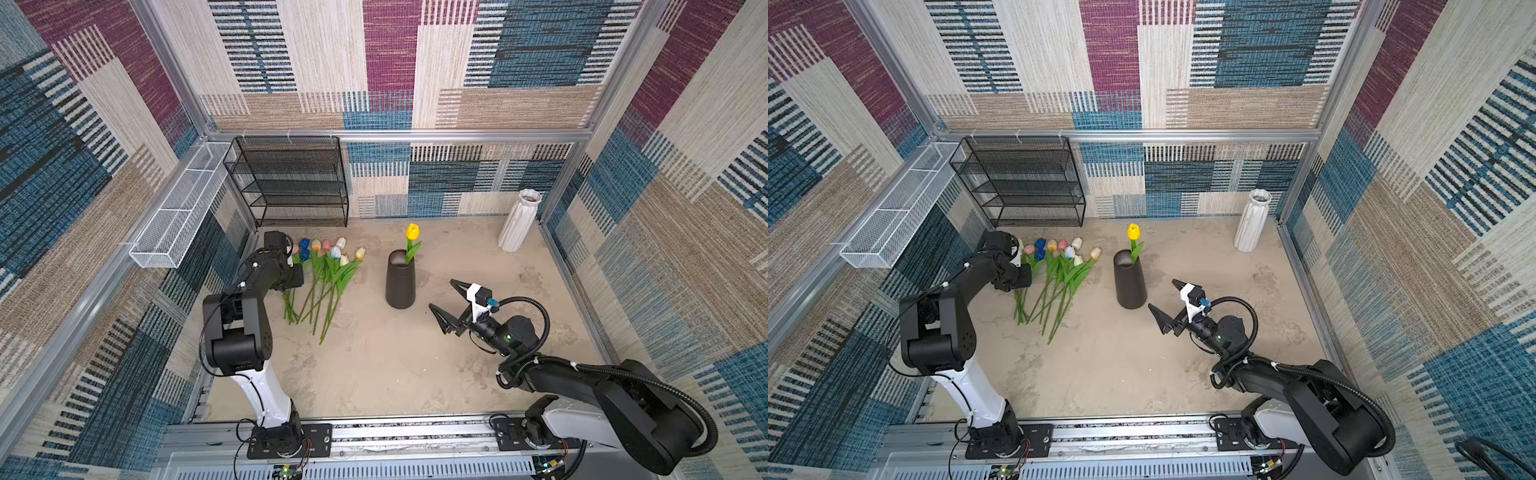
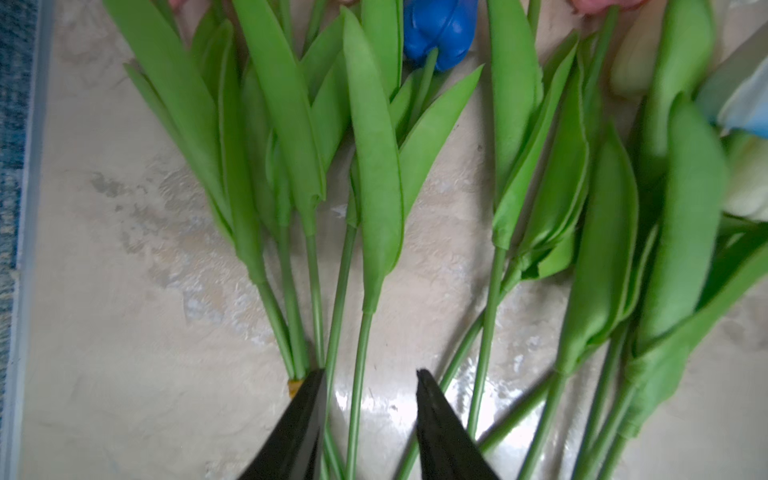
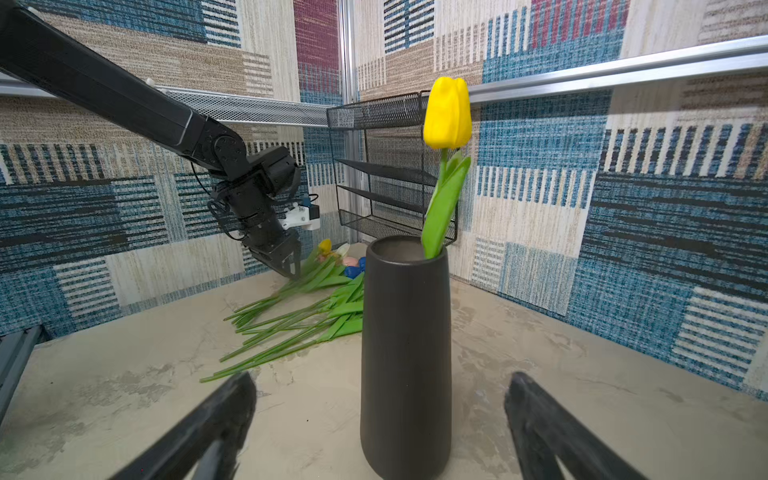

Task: Arrange the flowers into the vase
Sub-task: 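Release the tulip, move the left gripper back and close on a blue tulip stem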

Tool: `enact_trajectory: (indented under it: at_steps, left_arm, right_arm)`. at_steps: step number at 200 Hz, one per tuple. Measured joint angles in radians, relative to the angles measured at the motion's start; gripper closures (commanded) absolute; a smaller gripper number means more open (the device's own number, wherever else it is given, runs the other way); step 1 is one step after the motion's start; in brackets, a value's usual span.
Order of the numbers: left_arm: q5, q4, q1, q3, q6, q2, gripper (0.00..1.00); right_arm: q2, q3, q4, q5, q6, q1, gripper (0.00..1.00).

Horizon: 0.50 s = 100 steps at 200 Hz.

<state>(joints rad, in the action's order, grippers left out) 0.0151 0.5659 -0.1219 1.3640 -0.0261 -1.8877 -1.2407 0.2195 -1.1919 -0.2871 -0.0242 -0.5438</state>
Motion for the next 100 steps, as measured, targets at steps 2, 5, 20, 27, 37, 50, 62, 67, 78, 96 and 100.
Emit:
enact_trajectory:
  at_steps: [2, 5, 20, 27, 37, 50, 62, 67, 78, 96, 100]
  left_arm:
    - [0.000, 0.001, 0.000, 0.002, 0.000, -0.004, 0.59]
    - [0.001, 0.003, 0.001, 0.008, 0.002, -0.015, 0.59]
    - [0.003, 0.011, 0.003, 0.029, 0.005, -0.055, 0.59]
    - [0.003, 0.016, 0.005, 0.041, 0.008, -0.073, 0.61]
    - [0.004, 0.025, 0.005, 0.056, 0.012, -0.095, 0.64]
    - [0.004, 0.039, 0.007, 0.074, 0.019, -0.119, 0.65]
    - [0.004, 0.044, 0.008, 0.085, 0.022, -0.134, 0.68]
    - [0.005, 0.045, 0.009, 0.089, 0.022, -0.139, 0.68]
    - [0.006, 0.045, 0.011, 0.100, 0.025, -0.156, 0.71]
    - [0.014, 0.049, 0.013, 0.106, 0.025, -0.164, 0.80]
    - [0.016, 0.050, 0.013, 0.107, 0.025, -0.164, 0.80]
  right_arm:
    - [-0.002, 0.000, 0.000, 0.000, 0.000, 0.000, 0.03]
    - [-0.004, 0.000, 0.000, 0.000, 0.000, 0.000, 0.03]
    - [-0.014, 0.000, -0.005, 0.000, 0.000, 0.000, 0.03]
    - [-0.018, 0.000, -0.008, 0.000, 0.000, 0.000, 0.03]
    - [-0.022, 0.000, -0.009, 0.000, 0.000, 0.000, 0.03]
    - [-0.026, 0.002, -0.011, 0.000, 0.003, 0.000, 0.02]
    - [-0.027, 0.003, -0.015, 0.000, 0.003, 0.000, 0.02]
    - [-0.027, 0.003, -0.015, 0.000, 0.003, 0.000, 0.02]
    - [-0.027, 0.003, -0.015, 0.000, 0.003, -0.001, 0.02]
    - [-0.018, 0.003, -0.014, 0.000, 0.003, -0.001, 0.02]
    - [-0.015, 0.003, -0.014, 0.000, 0.003, -0.001, 0.02]
